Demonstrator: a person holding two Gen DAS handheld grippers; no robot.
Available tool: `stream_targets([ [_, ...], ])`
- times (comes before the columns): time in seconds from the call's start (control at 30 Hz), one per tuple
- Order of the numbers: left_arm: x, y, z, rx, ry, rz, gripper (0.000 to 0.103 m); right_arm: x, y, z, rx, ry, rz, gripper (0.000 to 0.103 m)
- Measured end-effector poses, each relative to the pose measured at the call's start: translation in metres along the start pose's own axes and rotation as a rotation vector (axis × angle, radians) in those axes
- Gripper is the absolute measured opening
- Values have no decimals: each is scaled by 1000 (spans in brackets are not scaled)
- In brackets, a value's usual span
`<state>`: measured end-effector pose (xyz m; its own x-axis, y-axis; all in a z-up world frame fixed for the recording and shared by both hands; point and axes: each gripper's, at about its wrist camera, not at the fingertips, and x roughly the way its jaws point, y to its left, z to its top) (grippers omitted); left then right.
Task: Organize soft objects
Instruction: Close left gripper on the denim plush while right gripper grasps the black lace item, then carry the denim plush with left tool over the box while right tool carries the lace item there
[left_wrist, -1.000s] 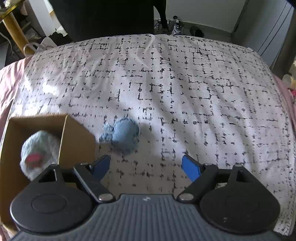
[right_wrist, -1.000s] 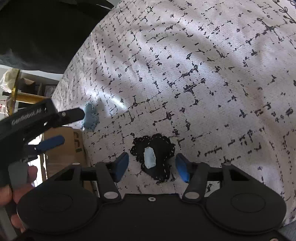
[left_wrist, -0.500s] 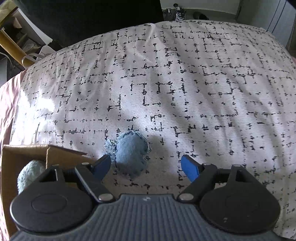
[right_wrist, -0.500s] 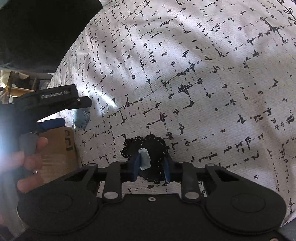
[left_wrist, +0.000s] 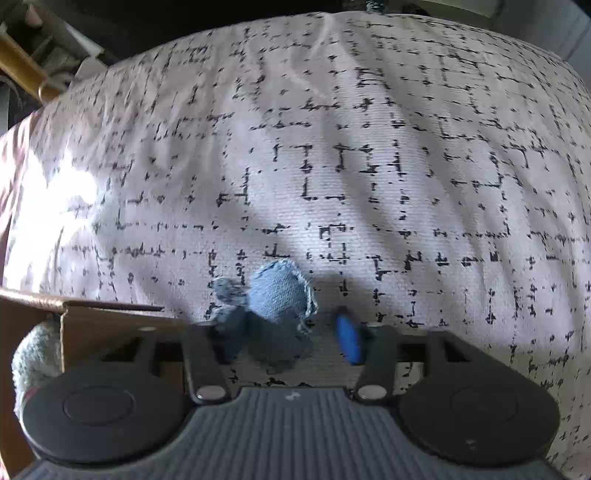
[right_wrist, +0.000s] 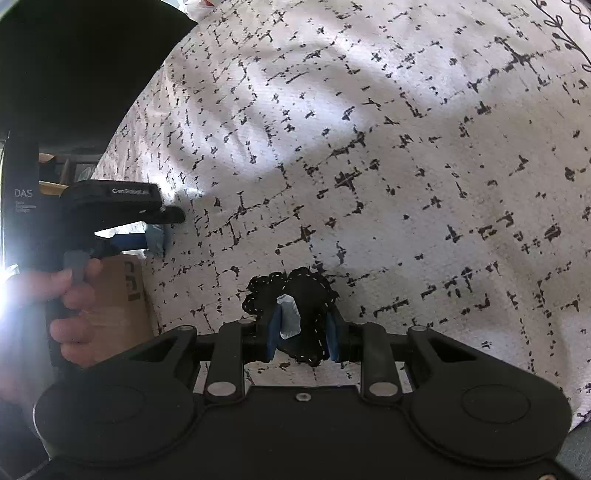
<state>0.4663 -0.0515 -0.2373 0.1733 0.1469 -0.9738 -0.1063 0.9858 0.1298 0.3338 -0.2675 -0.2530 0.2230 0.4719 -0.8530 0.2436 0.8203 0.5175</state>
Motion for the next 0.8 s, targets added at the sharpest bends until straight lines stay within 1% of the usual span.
stream_targets([
  [0.07, -1, 3, 1, -6, 5, 12, 24, -1, 2, 0, -1, -2, -4, 25],
  [0.1, -2, 6, 2, -14, 9, 6, 21, -2, 3, 0, -4, -4, -6, 25],
  [0.17, -3, 9, 2, -27, 13, -6, 19, -4, 5, 0, -10, -10, -5, 25],
  [0.4, -19, 15, -4, -62, 5, -64, 18, -17, 14, 2, -27, -38, -5, 25],
  [0.8, -61, 19, -32, -87, -2, -175, 18, -40, 29, -10, -52, -54, -28, 25],
])
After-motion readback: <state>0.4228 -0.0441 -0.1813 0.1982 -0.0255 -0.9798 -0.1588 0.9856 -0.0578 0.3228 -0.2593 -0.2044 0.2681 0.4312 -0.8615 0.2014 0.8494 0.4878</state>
